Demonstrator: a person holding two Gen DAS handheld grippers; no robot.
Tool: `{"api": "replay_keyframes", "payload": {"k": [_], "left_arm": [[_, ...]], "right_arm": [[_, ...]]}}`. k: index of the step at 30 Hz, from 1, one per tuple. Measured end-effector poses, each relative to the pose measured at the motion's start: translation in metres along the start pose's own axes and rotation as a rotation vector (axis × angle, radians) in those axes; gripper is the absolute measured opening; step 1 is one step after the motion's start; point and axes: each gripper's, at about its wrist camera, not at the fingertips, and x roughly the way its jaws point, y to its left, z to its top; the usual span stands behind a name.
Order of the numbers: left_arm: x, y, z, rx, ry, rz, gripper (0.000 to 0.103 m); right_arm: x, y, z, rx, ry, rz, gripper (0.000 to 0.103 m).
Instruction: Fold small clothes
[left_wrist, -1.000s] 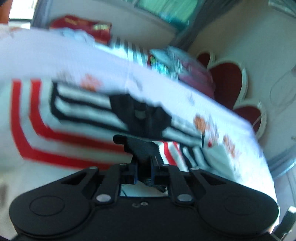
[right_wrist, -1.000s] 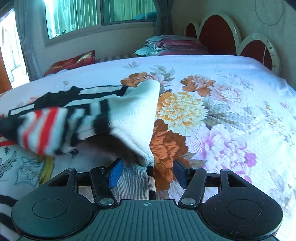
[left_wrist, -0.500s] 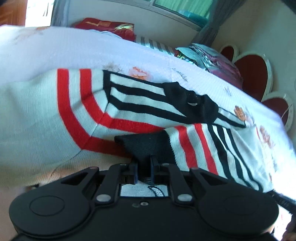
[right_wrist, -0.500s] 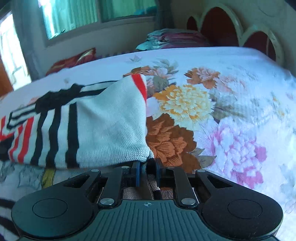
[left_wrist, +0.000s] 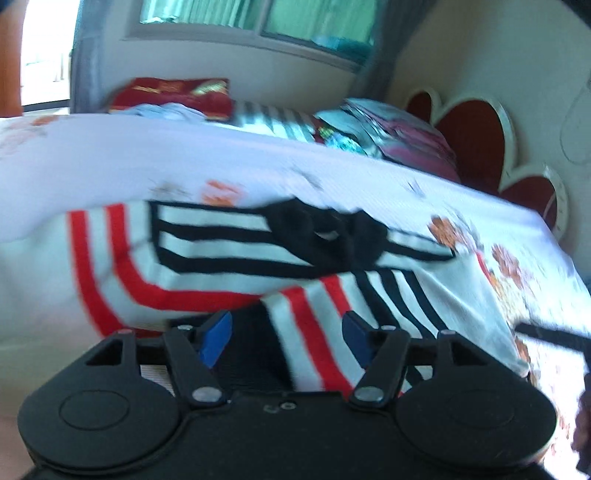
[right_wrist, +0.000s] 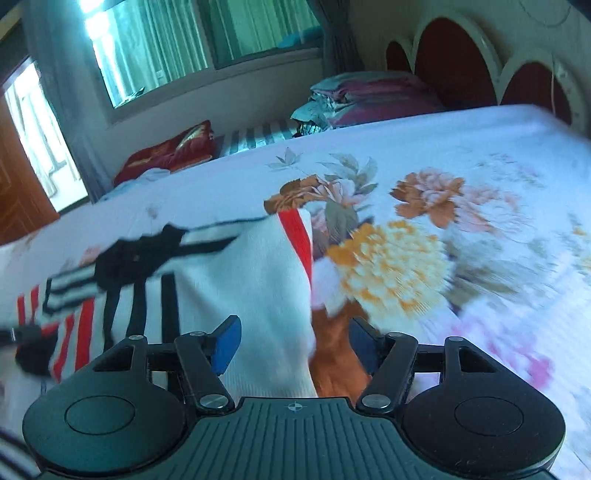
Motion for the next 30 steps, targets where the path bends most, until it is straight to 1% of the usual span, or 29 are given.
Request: {"api": "replay_keyframes", "payload": {"k": [2,4,6,7,8,9,10,11,13,16,19,21,23,25,28,30], "left_arm": [[0.01,-0.006,-0.004,0.02,0.013,0.0,0.064],[0.022,-0.008,-0.007,0.031,0.03,0.015,0.063],[0.029,-0.003,-0.017,0.029,0.052,0.029,0.063],[0.03,-0.003,-0.019,0.042,0.04,0.03,0.063],[0.028,-0.002,-0.022,0.061,0.038,0.032,0.063],[0.028,-0.003,-0.023,0.075,0.037,0.035,0.063],[0.028,-0.003,-0.023,0.08,0.038,0.038,0.063],[0.028,-0.003,-0.023,0.079,0.039,0.04,0.063],[0.028,-0.003,-0.023,0.08,0.043,0.042,0.064],[0.027,-0.002,-0.024,0.108,0.044,0.04,0.064],[0.026,-0.004,-0.022,0.125,0.052,0.051,0.064],[0.02,-0.006,-0.016,0.103,0.038,0.059,0.061],[0.013,-0.01,-0.01,0.093,0.003,0.04,0.061],[0.015,-0.018,-0.004,0.113,-0.009,0.023,0.063],[0.03,-0.029,0.002,0.138,0.011,0.013,0.064],[0.044,-0.027,0.001,0.133,0.055,0.024,0.064]], "right_arm": [[0.021,0.003,0.011,-0.013,0.01,-0.005,0.065],[0.043,0.004,0.021,-0.027,0.023,-0.008,0.065],[0.063,-0.001,0.031,-0.005,0.035,-0.012,0.064],[0.072,-0.004,0.036,0.014,0.04,-0.012,0.055],[0.081,-0.008,0.041,0.036,0.051,-0.008,0.047],[0.088,-0.011,0.046,0.062,0.056,0.005,0.036],[0.093,-0.014,0.051,0.085,0.059,0.016,0.03],[0.098,-0.015,0.054,0.096,0.062,0.02,0.026],[0.102,-0.015,0.058,0.088,0.063,0.012,0.012],[0.101,-0.013,0.052,-0.032,0.02,-0.078,0.011],[0.097,-0.011,0.051,-0.055,0.006,-0.092,0.012],[0.087,-0.007,0.053,-0.057,-0.025,-0.106,0.012],[0.074,0.0,0.056,-0.057,-0.05,-0.089,0.012],[0.065,0.012,0.055,-0.077,-0.056,-0.046,0.012],[0.065,0.041,0.048,-0.142,-0.027,0.009,0.012],[0.068,0.057,0.04,-0.184,-0.021,0.013,0.012]]}}
